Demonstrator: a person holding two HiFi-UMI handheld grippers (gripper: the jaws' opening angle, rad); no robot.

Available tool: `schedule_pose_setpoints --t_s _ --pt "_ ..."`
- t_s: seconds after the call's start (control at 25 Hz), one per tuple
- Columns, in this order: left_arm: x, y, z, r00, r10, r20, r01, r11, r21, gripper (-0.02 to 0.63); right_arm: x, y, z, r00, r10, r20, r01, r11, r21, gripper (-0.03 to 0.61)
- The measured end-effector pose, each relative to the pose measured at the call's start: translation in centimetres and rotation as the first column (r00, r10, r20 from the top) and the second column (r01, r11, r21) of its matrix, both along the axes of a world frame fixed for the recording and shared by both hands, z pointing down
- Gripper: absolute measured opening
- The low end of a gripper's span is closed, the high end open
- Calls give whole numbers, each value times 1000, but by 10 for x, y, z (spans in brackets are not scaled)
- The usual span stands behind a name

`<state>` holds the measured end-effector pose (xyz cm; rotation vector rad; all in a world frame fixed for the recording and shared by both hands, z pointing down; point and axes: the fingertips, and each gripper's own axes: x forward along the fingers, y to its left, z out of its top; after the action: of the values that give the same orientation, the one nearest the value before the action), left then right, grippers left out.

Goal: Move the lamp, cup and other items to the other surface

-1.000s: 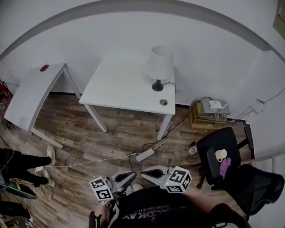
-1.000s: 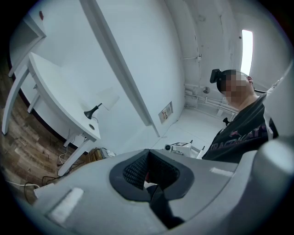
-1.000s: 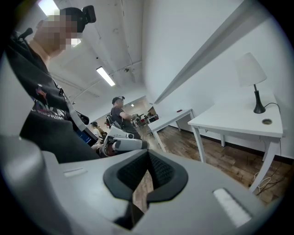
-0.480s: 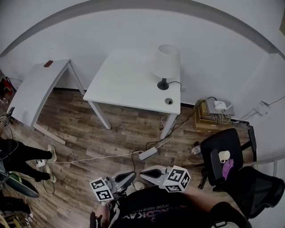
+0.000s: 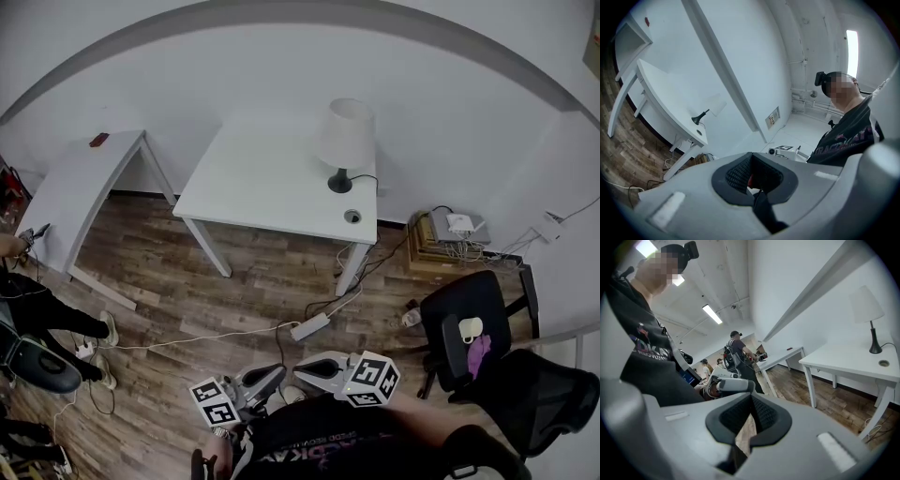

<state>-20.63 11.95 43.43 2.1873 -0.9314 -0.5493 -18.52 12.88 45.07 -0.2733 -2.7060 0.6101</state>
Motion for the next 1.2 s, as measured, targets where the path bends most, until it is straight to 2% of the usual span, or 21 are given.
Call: schedule_pose_setpoints --t_s 0.56,1.2 --pt "4 2 2 1000 26 7 -26 1000 -8 -5 0 0 2 1000 15 2 -15 1000 -13 5" --pt "2 4 3 1000 17 7 -17 1000 -12 -5 -2 1 3 1000 3 2 -3 1000 -15 5"
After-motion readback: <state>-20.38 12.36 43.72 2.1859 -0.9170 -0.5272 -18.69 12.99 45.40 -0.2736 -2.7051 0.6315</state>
